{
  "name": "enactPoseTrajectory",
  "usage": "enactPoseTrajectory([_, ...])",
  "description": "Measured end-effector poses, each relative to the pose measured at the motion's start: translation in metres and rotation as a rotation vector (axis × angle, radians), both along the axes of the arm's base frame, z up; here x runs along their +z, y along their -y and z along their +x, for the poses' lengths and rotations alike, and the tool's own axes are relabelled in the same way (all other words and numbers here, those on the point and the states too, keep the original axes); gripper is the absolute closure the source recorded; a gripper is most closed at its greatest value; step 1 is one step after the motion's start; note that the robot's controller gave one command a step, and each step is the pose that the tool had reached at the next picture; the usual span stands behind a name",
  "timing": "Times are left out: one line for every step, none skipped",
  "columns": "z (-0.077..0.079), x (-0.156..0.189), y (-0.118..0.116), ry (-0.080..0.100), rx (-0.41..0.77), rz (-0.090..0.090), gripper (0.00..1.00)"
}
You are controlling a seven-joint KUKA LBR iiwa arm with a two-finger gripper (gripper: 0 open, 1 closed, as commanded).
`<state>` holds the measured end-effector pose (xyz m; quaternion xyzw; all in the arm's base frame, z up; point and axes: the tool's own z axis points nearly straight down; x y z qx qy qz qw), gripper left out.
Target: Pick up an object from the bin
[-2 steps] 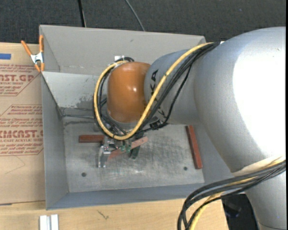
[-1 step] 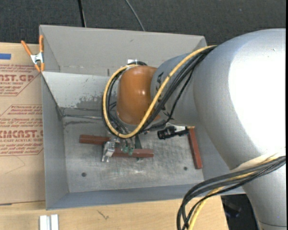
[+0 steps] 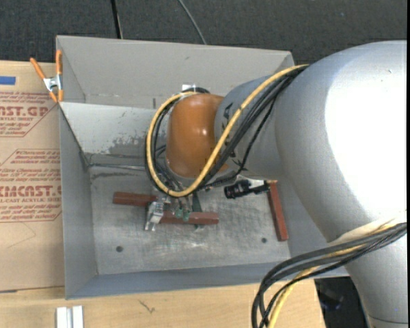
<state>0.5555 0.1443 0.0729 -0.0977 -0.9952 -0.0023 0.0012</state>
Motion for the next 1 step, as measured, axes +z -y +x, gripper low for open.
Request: enactPoseTrajectory([0.0114,0.1344,0.017,0.003,0.024,-0.003,1.0])
